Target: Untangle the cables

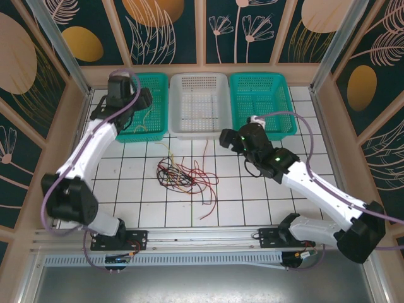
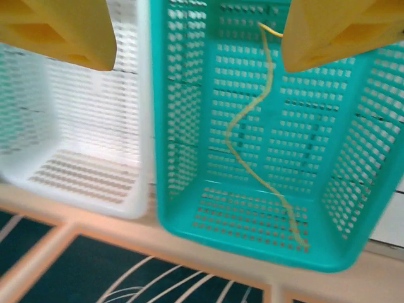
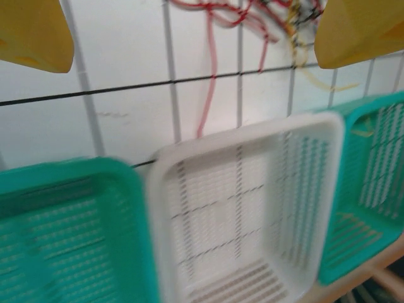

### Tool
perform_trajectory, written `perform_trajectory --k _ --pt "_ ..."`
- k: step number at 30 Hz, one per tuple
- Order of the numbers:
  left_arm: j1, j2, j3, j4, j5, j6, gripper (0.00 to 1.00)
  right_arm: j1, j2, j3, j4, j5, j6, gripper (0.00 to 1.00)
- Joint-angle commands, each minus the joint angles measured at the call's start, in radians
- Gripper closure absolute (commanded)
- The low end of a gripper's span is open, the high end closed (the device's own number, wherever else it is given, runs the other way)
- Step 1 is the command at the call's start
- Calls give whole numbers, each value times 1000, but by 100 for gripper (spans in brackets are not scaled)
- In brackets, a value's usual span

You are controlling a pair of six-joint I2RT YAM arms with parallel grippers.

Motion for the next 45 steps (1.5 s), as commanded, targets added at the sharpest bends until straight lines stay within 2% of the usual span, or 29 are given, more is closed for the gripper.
perform_trajectory --k 1,3,4,7,8,12,13,14,16,17,23,27,30,36,40,45 --pt "-22 -131 -176 88 161 -125 35 117 107 -24 135 -170 -32 6" --pt "-48 -192 -265 93 206 -152 38 185 188 -5 156 -184 -49 10" --pt "-70 -219 -308 85 216 -158 38 207 240 18 154 -199 -53 17" --pt "-162 -275 -417 83 201 -186 38 245 383 118 72 -165 -54 49" --pt "-187 -284 -451 89 199 -211 38 249 422 148 44 -152 -55 54" --pt "-214 -296 -553 142 250 -321 41 251 529 237 -49 -90 -62 57" --pt "-221 -298 -578 170 267 -346 40 251 545 256 -66 -77 -71 60" --pt "-229 -297 -595 194 277 -372 40 250 556 273 -84 -62 -77 69" --pt "-253 -276 -607 215 275 -400 40 256 555 310 -130 -21 -84 93" --pt "-269 -259 -609 222 266 -409 40 264 541 328 -158 10 -86 100" --pt "-332 -113 -643 314 239 -467 46 342 401 414 -257 146 -167 100" --pt "-349 -34 -667 356 216 -477 57 349 344 481 -331 241 -198 100" --pt "-348 -7 -708 400 186 -488 60 349 302 557 -367 310 -232 100" --pt "-348 50 -741 457 192 -507 76 347 146 589 -264 319 -310 100" --pt "-349 24 -773 456 156 -513 77 333 79 630 -245 365 -324 100" --pt "-349 -14 -766 432 137 -504 80 295 51 681 -244 358 -354 100"
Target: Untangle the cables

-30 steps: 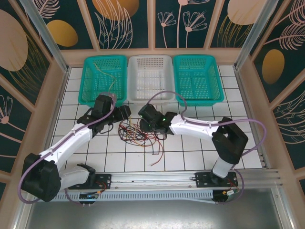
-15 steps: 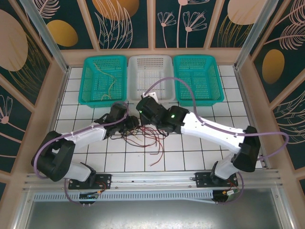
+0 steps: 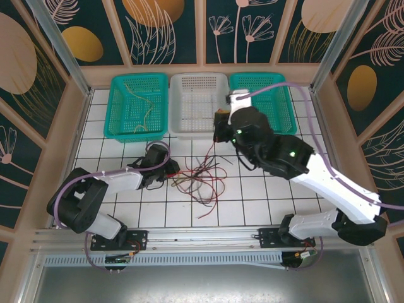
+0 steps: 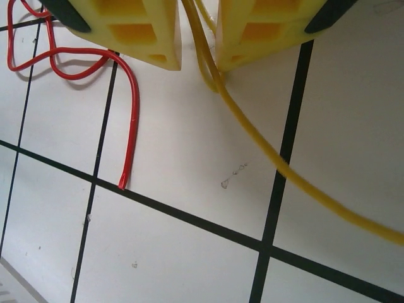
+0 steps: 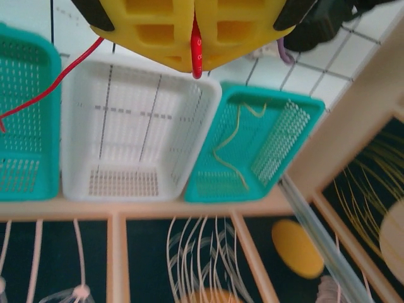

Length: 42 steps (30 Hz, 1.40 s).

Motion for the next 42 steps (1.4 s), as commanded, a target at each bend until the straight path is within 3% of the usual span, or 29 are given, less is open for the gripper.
perform_trajectory --k 1,4,7,11,18,23,31,34,36,37,39,40,42 --pt "-3 -60 2 -34 -56 3 79 -17 -9 61 28 67 -36 100" --pt "-3 -145 30 -61 -58 24 67 -35 1 82 23 30 -49 100" --pt "-3 -293 37 -40 -43 24 45 -44 22 91 25 -15 -71 100" --pt "-6 -472 4 69 49 39 29 -53 51 89 38 -10 -84 100" --pt "-22 -499 -40 165 218 40 25 -86 83 105 118 -93 -82 100" --pt "-39 -480 -47 205 214 -20 27 -100 120 146 107 -120 -88 100" --pt "-38 -431 -43 261 209 -78 79 -105 114 139 123 -148 -88 100" --pt "-38 -434 -56 274 152 -119 95 -119 96 121 133 -163 -77 100" --pt "-38 -454 -89 303 103 -185 100 -134 73 99 147 -184 -69 100" --pt "-38 -460 -104 336 104 -207 96 -140 62 89 153 -196 -68 100" --pt "-38 -470 -121 430 147 -243 66 -149 45 68 157 -208 -60 100" --pt "-38 -476 -124 456 160 -253 57 -153 42 64 156 -211 -56 100" --pt "-38 -504 -128 486 174 -259 48 -156 43 63 148 -212 -52 100"
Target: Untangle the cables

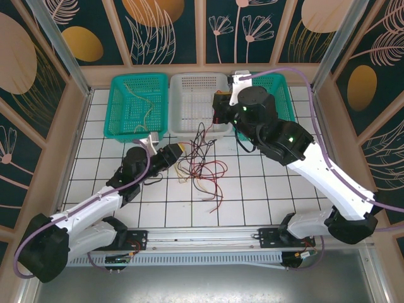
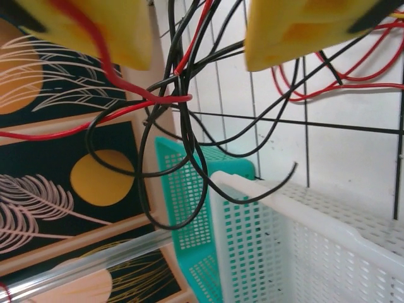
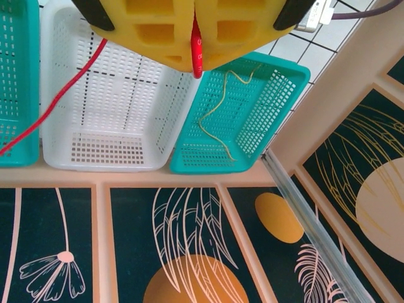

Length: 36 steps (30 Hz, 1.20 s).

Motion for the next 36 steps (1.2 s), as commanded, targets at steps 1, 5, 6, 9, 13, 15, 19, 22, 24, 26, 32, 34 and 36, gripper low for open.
perform_trajectory --k 1,5,6,9,13,15,19,22,24,26,32,34,36 --pt "-3 -57 -5 135 19 -45 45 -7 -30 -11 46 -20 18 100" --pt "-3 -119 29 35 -46 -3 32 -7 -25 -18 55 -23 26 100" --pt "-2 -125 34 31 -55 -2 32 -7 -25 -19 57 -23 26 100" --pt "-2 -120 42 33 -70 -21 35 -7 -24 -19 60 -21 30 100" --pt "-2 -65 50 -2 -78 -38 51 -7 -22 -5 59 -26 31 100" --pt "-2 -44 37 18 -75 -61 62 -8 -24 0 60 -27 31 100" --pt "-1 -43 30 18 -107 -88 100 -10 -30 11 58 -21 31 100" --pt "-1 -63 21 10 -143 -101 100 -33 -41 15 58 -34 44 100" --pt "2 -95 -1 -13 -197 -131 100 -67 -53 22 49 -51 58 100" --pt "15 -146 -57 -51 -269 -205 100 -108 -77 20 49 -65 71 100" --pt "86 -243 -323 -65 -339 -490 100 -312 -187 -18 90 -220 138 100" --pt "86 -228 -303 -108 -325 -446 100 -331 -180 2 86 -262 143 100" --pt "86 -214 -286 -114 -317 -427 100 -331 -153 25 79 -305 148 100"
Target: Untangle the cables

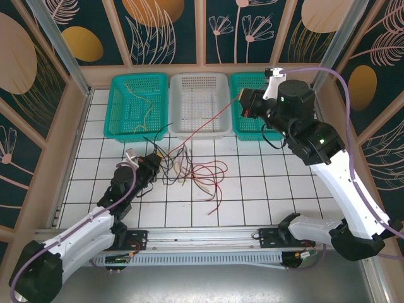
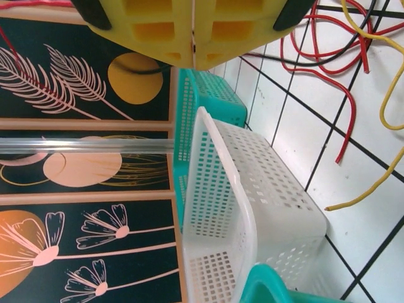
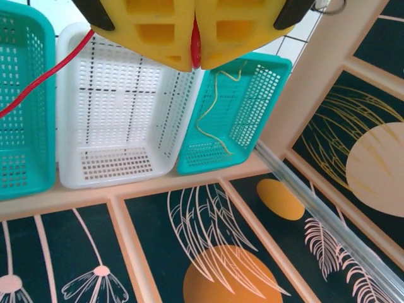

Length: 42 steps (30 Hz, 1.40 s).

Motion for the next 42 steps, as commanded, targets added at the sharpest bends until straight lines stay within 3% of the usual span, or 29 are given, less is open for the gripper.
perform_trajectory --k 1,4,6,8,17,24,32,35,37,40,42 --pt "26 33 -23 -155 -81 -63 100 -42 -13 74 150 -20 32 100" --pt "26 48 -1 -162 -81 -35 100 -28 27 92 152 -52 33 100" --pt "26 64 1 -170 -74 -29 74 -16 51 117 142 -47 19 100" --pt "26 76 6 -209 -74 -29 61 -13 73 151 120 -31 5 100" --pt "28 126 111 -408 -111 85 52 -7 142 295 49 30 -54 100" --pt "28 51 273 -628 -202 298 33 -10 193 346 49 100 -64 100" --pt "28 22 394 -772 -129 522 32 -40 343 418 77 118 -38 100" --pt "28 9 401 -813 -108 543 32 -67 403 467 57 208 -4 100" --pt "28 -2 388 -819 -102 548 32 -116 410 456 88 207 19 100" --pt "28 -9 375 -821 -75 551 32 -219 413 429 138 107 85 100" --pt "28 -8 359 -816 -63 545 32 -261 422 424 151 126 101 100"
